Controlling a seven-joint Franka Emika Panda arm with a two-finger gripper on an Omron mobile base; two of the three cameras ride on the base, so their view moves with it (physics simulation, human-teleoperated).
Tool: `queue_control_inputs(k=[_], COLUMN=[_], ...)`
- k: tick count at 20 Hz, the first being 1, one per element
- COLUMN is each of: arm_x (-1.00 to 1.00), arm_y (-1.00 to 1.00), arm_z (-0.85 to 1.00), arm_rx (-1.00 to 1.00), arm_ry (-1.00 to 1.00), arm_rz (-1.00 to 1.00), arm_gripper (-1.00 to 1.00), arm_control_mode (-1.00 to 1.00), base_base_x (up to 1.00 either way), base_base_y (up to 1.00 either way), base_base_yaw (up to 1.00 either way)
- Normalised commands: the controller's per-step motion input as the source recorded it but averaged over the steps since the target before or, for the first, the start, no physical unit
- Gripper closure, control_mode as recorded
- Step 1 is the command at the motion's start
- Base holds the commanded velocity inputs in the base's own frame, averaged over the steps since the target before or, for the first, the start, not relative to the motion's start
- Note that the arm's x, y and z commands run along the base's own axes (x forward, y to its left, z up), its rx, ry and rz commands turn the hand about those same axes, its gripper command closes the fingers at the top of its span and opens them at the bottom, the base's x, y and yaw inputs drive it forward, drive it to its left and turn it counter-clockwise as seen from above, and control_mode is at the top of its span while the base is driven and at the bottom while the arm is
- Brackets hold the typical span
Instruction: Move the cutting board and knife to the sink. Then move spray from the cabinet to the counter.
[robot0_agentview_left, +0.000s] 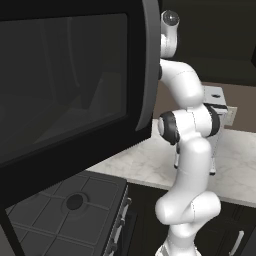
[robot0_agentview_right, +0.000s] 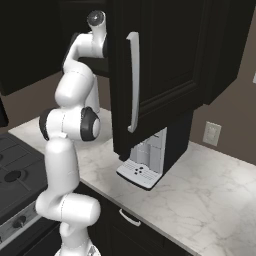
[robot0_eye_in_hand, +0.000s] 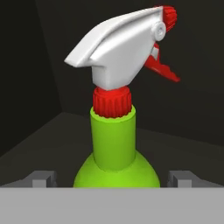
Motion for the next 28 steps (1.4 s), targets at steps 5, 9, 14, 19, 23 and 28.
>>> queue_control_inputs(k=[5, 9, 14, 19, 23, 28], arm_x=[0.14, 0.12, 0.12, 0.13, 0.07, 0.07], arm_y=[-0.02, -0.01, 0.0, 0.0, 0.0, -0.01], arm_z=[0.0, 0.0, -0.02, -0.03, -0.03, -0.05], arm_rx=[0.0, 0.0, 0.0, 0.0, 0.0, 0.0], arm_ry=[0.0, 0.0, 0.01, 0.02, 0.0, 0.01], arm_rz=[0.0, 0.0, -0.01, 0.0, 0.0, 0.0], arm_gripper=[-1.0, -1.0, -1.0, -1.0, 1.0, 1.0], arm_control_mode=[-1.0, -1.0, -1.0, -1.0, -1.0, -1.0], base_base_x=[0.0, 0.0, 0.0, 0.0, 0.0, 0.0], base_base_y=[0.0, 0.0, 0.0, 0.0, 0.0, 0.0], base_base_yaw=[0.0, 0.0, 0.0, 0.0, 0.0, 0.0])
